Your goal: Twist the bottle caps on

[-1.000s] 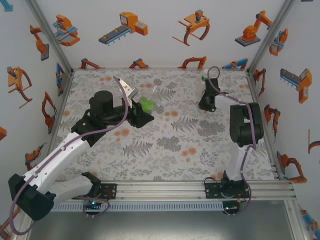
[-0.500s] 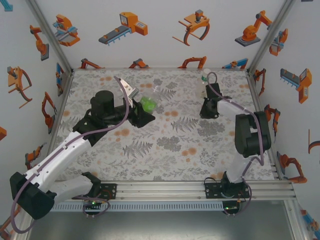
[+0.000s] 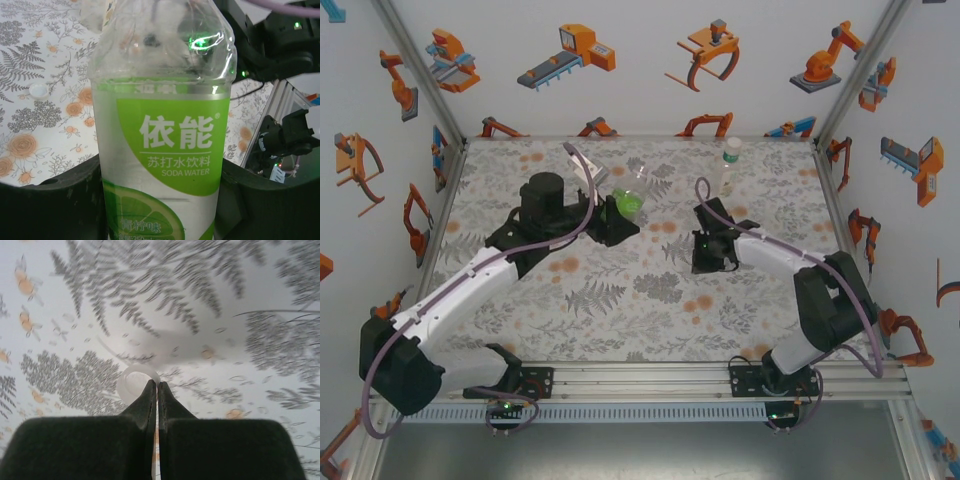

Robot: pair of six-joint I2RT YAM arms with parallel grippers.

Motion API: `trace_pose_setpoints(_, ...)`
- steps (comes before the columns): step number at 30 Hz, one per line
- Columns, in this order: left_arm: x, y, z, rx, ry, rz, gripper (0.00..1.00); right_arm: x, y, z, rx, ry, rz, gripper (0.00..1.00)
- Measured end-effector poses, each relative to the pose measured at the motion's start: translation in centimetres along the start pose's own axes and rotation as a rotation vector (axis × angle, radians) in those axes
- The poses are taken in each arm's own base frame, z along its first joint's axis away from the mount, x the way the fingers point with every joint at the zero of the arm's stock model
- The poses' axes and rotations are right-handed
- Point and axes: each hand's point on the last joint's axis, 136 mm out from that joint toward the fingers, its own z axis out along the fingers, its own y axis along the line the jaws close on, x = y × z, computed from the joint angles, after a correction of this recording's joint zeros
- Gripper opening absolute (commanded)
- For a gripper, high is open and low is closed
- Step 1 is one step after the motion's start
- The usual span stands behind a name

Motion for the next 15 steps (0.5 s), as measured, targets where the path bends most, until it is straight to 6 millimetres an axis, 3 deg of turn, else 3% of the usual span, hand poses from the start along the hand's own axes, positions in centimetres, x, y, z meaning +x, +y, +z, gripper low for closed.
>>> trace_pose_setpoints(9,-1.7,0.4,-0.8,-0.016,-0.023,-0.015,0.00,3.0,3.7,0.7,-0.032,0.049,-0.089,0.03)
trace_pose_setpoints(15,-2.8,0.7,-2.4,-0.042,-0.067,-0.016,0.00,4.7,4.2,1.7,-0.008,0.089,-0.127,0.12)
